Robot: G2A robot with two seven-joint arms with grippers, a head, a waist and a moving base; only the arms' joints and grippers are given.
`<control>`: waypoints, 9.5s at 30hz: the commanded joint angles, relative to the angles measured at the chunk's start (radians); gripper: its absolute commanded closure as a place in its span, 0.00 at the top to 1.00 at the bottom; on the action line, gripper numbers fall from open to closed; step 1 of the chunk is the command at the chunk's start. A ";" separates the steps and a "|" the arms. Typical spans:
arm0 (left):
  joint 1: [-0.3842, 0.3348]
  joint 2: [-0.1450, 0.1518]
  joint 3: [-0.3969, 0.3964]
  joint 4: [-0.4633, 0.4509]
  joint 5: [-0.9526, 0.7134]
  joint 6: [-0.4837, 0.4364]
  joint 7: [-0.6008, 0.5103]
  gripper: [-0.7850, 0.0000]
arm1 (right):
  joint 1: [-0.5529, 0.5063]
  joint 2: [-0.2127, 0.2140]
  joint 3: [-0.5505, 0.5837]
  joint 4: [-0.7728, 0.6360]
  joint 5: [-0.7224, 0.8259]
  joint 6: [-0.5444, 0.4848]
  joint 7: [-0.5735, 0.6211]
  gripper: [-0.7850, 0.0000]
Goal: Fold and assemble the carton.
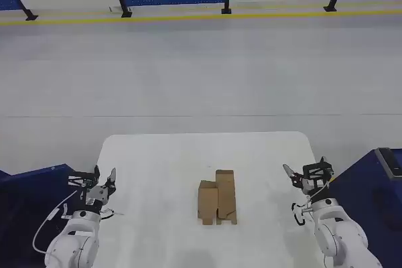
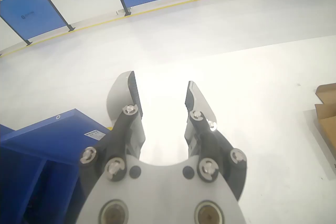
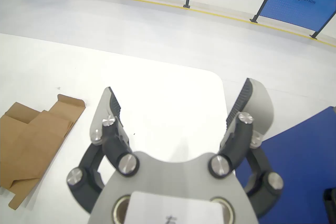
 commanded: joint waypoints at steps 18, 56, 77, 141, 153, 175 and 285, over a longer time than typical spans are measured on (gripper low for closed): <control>-0.013 -0.003 0.012 -0.132 -0.646 -0.208 -0.570 1.00 | 0.000 0.000 0.000 0.000 0.000 0.000 0.000 1.00; -0.655 -0.078 0.559 0.683 -1.330 -0.395 -1.074 0.80 | 0.000 0.000 0.000 0.000 0.000 0.000 0.000 1.00; -0.818 -0.152 0.711 1.020 -1.394 -0.499 -0.992 0.50 | 0.000 0.000 0.000 0.000 0.000 0.000 0.000 1.00; -0.476 -0.043 0.494 0.460 -1.530 -0.607 -1.142 0.00 | 0.434 0.093 -0.049 0.398 1.381 -0.477 1.343 1.00; -0.483 -0.052 0.540 0.450 -1.578 -0.582 -1.036 0.00 | 0.434 0.082 -0.184 0.402 1.766 -0.421 1.399 1.00; -0.470 -0.037 0.530 0.464 -1.693 -0.620 -1.057 1.00 | 0.451 0.103 -0.293 0.422 1.751 -0.509 1.311 0.00; -0.486 0.002 0.371 0.621 -1.893 -0.564 -1.177 1.00 | 0.337 0.066 -0.297 -0.162 1.686 -0.660 0.821 0.00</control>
